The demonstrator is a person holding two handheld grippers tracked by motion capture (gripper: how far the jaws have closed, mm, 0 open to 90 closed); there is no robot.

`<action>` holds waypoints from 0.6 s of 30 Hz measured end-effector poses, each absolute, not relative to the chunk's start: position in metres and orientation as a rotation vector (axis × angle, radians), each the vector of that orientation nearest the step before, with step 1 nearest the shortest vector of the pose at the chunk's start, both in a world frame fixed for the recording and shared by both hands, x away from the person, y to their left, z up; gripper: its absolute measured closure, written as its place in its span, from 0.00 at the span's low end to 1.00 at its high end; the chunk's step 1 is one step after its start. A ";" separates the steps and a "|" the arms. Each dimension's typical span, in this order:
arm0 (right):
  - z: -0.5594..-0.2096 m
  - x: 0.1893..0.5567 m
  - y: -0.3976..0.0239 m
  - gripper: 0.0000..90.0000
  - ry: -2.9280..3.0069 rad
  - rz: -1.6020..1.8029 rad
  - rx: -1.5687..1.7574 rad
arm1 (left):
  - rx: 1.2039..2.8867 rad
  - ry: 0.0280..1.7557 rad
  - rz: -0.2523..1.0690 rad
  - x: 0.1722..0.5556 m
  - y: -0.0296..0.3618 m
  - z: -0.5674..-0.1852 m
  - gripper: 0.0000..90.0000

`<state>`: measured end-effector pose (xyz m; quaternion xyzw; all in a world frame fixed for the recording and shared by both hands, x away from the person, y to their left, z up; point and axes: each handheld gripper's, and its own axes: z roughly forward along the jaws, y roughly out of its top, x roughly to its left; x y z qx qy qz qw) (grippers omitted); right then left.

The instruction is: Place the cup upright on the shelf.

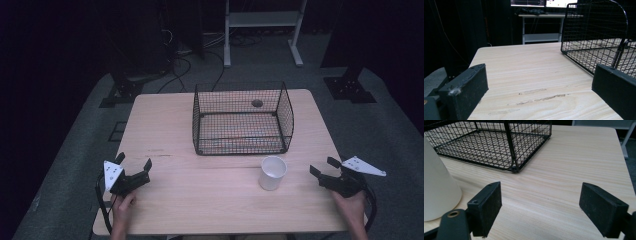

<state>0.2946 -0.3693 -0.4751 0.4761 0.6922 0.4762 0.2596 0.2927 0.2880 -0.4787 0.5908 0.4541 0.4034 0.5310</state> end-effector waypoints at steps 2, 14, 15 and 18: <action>-0.476 0.295 -0.370 0.19 1.878 1.293 1.296 | 1.411 1.083 0.963 0.293 0.288 -0.479 0.00; -0.461 0.285 -0.364 0.15 1.936 1.333 1.230 | 1.410 1.081 0.962 0.292 0.288 -0.479 0.00; -0.460 0.283 -0.362 0.15 1.946 1.322 1.216 | 1.410 1.081 0.962 0.292 0.288 -0.479 0.00; -0.459 0.282 -0.359 0.15 1.963 1.321 1.208 | 1.411 1.078 0.963 0.292 0.287 -0.479 0.00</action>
